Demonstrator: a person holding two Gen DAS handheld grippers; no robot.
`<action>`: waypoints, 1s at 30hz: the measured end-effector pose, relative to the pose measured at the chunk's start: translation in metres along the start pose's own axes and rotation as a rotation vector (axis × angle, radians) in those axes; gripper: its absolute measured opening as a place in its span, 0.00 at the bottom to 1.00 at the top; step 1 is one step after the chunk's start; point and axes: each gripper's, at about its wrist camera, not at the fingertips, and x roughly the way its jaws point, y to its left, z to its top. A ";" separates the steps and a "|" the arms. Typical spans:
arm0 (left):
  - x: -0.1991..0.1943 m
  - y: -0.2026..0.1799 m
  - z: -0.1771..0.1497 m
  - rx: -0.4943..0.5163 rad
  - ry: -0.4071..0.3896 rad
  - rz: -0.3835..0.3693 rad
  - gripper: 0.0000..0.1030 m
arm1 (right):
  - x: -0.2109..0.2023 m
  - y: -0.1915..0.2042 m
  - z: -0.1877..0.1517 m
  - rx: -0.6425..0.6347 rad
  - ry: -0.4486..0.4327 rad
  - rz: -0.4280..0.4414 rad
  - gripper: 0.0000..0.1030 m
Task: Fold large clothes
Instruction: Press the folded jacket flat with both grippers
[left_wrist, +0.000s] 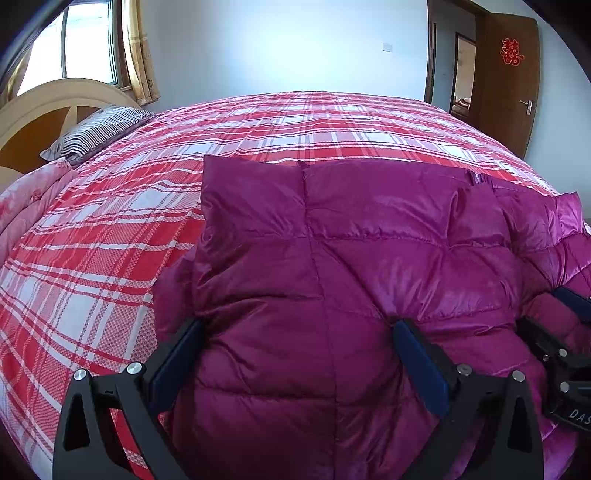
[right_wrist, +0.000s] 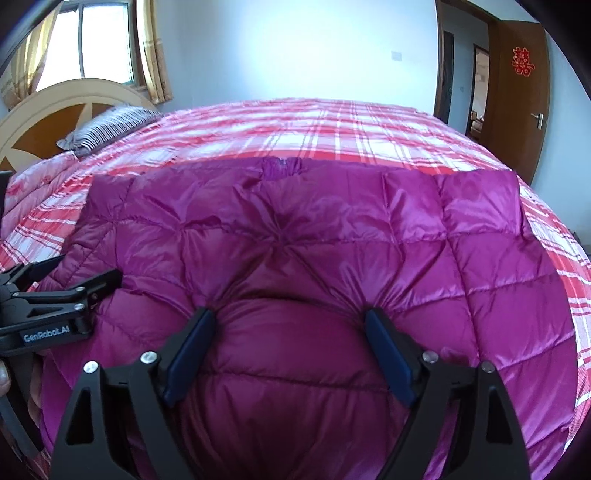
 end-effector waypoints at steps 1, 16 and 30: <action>0.000 0.000 0.000 0.001 0.000 0.002 0.99 | 0.000 0.002 0.001 -0.011 0.007 -0.010 0.85; 0.002 0.003 -0.002 -0.013 -0.007 -0.012 0.99 | 0.006 0.013 0.055 0.013 0.040 -0.035 0.86; 0.004 0.005 -0.002 -0.022 -0.006 -0.024 0.99 | 0.021 0.004 0.058 0.047 0.112 -0.095 0.85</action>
